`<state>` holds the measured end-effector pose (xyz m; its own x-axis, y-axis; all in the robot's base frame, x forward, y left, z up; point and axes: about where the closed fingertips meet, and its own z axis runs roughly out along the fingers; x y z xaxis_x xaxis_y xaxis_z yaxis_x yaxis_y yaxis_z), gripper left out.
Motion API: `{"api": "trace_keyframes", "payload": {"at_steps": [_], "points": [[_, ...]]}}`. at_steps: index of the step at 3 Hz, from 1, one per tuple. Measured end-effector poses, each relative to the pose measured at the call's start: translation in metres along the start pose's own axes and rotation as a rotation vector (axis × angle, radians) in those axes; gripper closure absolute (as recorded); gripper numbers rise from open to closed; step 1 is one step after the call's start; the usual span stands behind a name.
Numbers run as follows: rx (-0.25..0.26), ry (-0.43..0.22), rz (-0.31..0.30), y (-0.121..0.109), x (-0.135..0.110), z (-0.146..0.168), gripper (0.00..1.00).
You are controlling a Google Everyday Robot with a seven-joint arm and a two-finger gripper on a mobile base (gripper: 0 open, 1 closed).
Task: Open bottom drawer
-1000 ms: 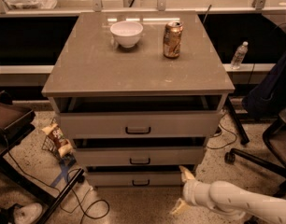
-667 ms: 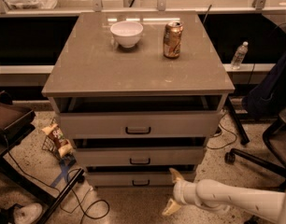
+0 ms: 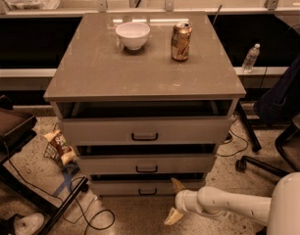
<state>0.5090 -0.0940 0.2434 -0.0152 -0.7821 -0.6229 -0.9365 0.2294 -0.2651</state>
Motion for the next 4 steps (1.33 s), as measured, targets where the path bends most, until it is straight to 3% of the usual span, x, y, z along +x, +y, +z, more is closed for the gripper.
{"api": "trace_keyframes", "payload": {"at_steps": [1,4], "points": [[0.013,0.056,0.012,-0.037,0.027,0.033,0.00],[-0.006,0.097,-0.022,-0.031,0.021,0.045,0.00]]}}
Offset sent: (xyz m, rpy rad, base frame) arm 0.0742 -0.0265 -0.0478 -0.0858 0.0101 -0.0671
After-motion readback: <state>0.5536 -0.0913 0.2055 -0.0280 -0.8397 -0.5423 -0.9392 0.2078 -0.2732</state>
